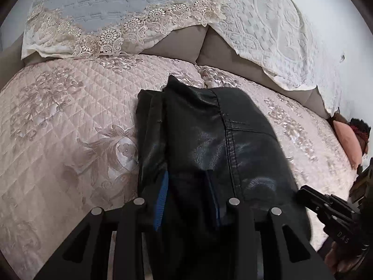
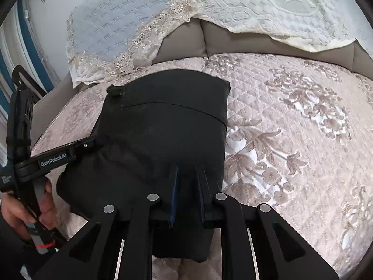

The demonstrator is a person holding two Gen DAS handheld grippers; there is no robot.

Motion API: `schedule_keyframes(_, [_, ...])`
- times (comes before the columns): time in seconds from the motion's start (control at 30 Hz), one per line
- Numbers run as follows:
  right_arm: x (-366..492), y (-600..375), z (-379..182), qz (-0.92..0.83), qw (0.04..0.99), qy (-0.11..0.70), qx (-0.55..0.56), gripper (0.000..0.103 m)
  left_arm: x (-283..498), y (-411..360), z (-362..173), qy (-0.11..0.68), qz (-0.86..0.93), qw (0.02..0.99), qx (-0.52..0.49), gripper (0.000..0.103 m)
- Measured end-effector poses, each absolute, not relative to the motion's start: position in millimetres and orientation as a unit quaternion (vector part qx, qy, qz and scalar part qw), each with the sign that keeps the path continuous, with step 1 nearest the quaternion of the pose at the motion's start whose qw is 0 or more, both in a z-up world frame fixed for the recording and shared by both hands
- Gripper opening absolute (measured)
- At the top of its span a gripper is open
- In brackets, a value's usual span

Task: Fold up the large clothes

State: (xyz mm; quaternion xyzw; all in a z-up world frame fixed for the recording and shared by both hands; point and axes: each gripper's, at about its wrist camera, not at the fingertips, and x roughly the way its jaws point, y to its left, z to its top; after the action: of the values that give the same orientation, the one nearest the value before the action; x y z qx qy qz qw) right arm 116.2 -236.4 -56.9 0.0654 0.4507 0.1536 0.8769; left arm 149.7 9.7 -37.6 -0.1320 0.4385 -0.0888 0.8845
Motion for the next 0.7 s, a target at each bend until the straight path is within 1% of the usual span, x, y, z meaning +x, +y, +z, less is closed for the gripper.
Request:
schedule_keyframes(0.03, [115, -237, -54, 0.155, 0.878, 0.447, 0.064, 0.022, 148, 14, -34, 0.441, -0.091, 0.881, -0.144, 0.035])
schedule_keyframes(0.07, [113, -239, -52, 0.156, 0.879, 0.445, 0.064, 0.037, 145, 16, -33, 0.442, -0.091, 0.88, -0.151, 0.035])
schedule_keyframes(0.1, [111, -241, -50, 0.157, 0.88, 0.443, 0.068, 0.047, 141, 18, -31, 0.442, -0.092, 0.879, -0.154, 0.035])
schedule_keyframes(0.13, [109, -243, -49, 0.16, 0.88, 0.441, 0.073, 0.047, 137, 19, -28, 0.441, -0.093, 0.879, -0.157, 0.036])
schedule_keyframes(0.2, [105, -246, -45, 0.166, 0.88, 0.438, 0.081, 0.047, 131, 18, -24, 0.44, -0.095, 0.879, -0.157, 0.043])
schedule_keyframes(0.27, [103, -244, -42, 0.17, 0.881, 0.434, 0.079, 0.047, 128, 14, -21, 0.44, -0.096, 0.88, -0.15, 0.047])
schedule_keyframes(0.43, [107, -242, -41, 0.177, 0.88, 0.434, 0.079, 0.047, 130, 11, -23, 0.447, -0.083, 0.88, -0.14, 0.05])
schedule_keyframes(0.47, [108, -242, -42, 0.176, 0.88, 0.435, 0.079, 0.048, 130, 11, -24, 0.447, -0.084, 0.88, -0.141, 0.051])
schedule_keyframes(0.57, [117, -247, -48, 0.183, 0.873, 0.443, 0.093, 0.055, 133, 14, -25, 0.447, -0.079, 0.88, -0.14, 0.056])
schedule_keyframes(0.7, [132, -258, -59, 0.187, 0.861, 0.455, 0.129, 0.056, 145, 22, -31, 0.455, -0.076, 0.874, -0.155, 0.061])
